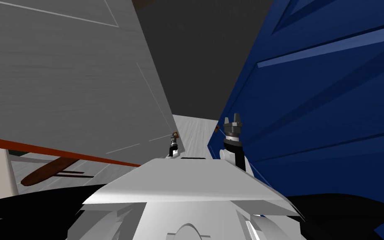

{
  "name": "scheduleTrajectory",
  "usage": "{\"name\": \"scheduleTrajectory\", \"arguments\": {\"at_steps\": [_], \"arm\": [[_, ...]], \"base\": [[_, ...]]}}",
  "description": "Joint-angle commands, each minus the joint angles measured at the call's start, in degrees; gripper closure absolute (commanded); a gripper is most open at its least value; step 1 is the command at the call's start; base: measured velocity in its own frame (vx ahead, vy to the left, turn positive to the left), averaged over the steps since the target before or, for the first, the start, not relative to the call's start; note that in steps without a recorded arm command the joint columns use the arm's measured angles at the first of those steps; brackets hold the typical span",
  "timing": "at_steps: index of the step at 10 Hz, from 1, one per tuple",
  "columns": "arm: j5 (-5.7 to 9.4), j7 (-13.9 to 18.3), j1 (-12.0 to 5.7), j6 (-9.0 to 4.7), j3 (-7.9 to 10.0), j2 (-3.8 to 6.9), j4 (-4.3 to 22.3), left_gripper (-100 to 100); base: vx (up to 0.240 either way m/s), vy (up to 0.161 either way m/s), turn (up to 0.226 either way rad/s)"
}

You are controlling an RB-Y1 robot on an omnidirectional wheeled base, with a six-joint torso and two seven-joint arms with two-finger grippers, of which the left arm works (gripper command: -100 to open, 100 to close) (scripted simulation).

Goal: Push the door open

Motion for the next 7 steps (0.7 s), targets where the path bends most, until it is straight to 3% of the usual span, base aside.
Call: {"name": "scheduleTrajectory", "arguments": {"at_steps": [1, 5, 6, 7], "arm": [[0.0, 0.0, 0.0, 0.07, -0.01, 0.02, -0.01, 100], [0.0, 0.0, 0.0, 0.07, -0.01, 0.02, -0.01, 100], [0.89, -0.65, -0.09, 0.13, 0.97, 1.78, 0.0, 100], [1.07, -0.79, -0.13, 0.11, 1.18, 2.05, -0.01, 100]], "base": [[-0.024, -0.004, 0.003], [-0.005, 0.0, -0.001], [0.112, 0.029, 0.062], [0.162, 0.018, 0.031]]}}
